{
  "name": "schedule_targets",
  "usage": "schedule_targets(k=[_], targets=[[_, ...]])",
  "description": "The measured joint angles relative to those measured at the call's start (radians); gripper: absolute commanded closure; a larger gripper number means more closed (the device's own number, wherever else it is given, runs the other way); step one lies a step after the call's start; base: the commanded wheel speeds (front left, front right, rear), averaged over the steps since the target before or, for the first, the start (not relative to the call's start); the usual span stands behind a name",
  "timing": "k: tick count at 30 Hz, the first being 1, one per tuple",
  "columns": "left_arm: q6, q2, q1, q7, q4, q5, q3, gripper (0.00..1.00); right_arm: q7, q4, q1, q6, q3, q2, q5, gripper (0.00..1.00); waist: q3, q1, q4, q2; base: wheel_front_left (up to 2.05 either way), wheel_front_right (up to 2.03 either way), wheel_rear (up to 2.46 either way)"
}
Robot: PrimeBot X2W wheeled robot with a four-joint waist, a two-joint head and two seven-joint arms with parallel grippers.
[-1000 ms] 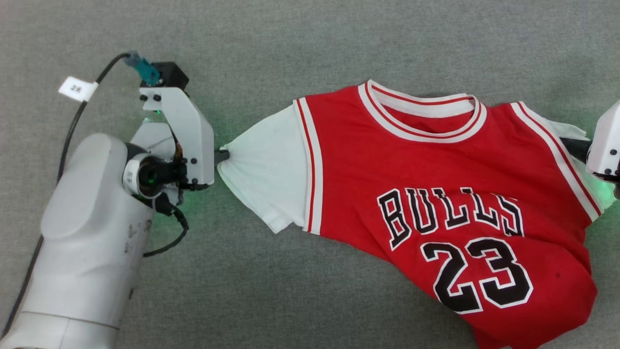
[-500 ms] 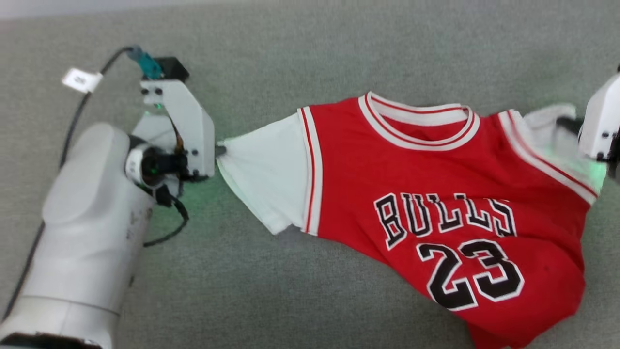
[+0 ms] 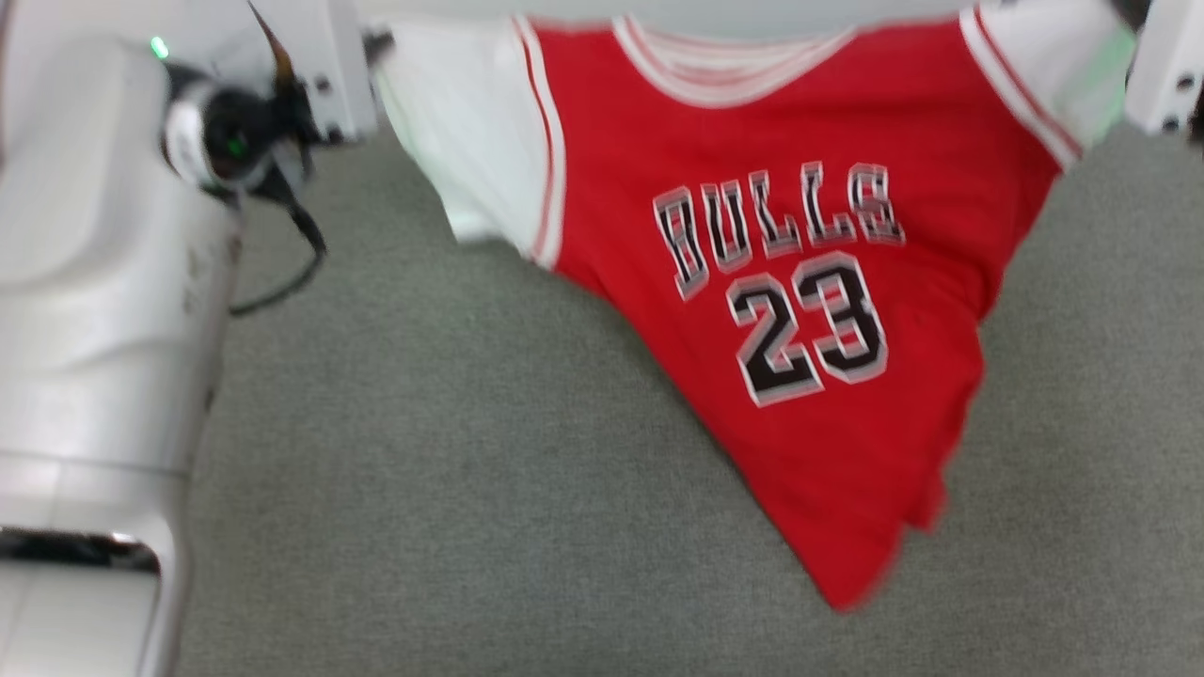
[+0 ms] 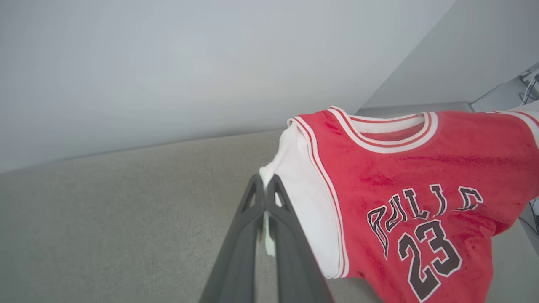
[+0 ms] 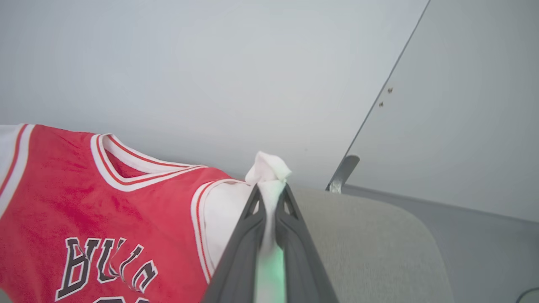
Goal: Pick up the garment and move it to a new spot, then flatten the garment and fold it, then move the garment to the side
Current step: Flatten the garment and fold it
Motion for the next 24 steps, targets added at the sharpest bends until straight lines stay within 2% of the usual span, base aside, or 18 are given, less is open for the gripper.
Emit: schedule_targets(k=[2, 7, 14, 19, 24], targets=[[-0.002, 0.001, -0.019, -0.021, 0.007, 0.002, 0.003, 1.00, -0.019, 0.006, -0.019, 0.000, 0.007, 0.005, -0.006, 1.00, -0.010, 0.0000, 0.002, 0.0000, 0.00, 0.00, 0.00], [-0.011, 0.005, -0.101, -0.134, 0.046, 0.030, 0.004, 1.00, -0.156, 0.047, -0.102, 0.000, 0.055, 0.026, -0.059, 1.00, -0.059, 0.0000, 0.012, 0.0000, 0.00, 0.00, 0.00], [-0.021, 0.007, -0.176, -0.264, 0.128, 0.060, 0.002, 1.00, -0.322, 0.188, -0.201, 0.000, 0.075, 0.068, -0.122, 1.00, -0.131, 0.0001, 0.024, 0.0000, 0.00, 0.00, 0.00], [-0.029, -0.002, -0.215, -0.318, 0.177, 0.051, 0.011, 1.00, -0.372, 0.277, -0.249, 0.000, 0.093, 0.102, -0.136, 1.00, -0.171, 0.0000, 0.034, 0.0000, 0.00, 0.00, 0.00], [-0.037, -0.009, -0.260, -0.345, 0.205, 0.049, 0.008, 1.00, -0.404, 0.326, -0.301, 0.000, 0.117, 0.108, -0.135, 1.00, -0.167, 0.0000, 0.045, -0.0001, 0.00, 0.00, 0.00]])
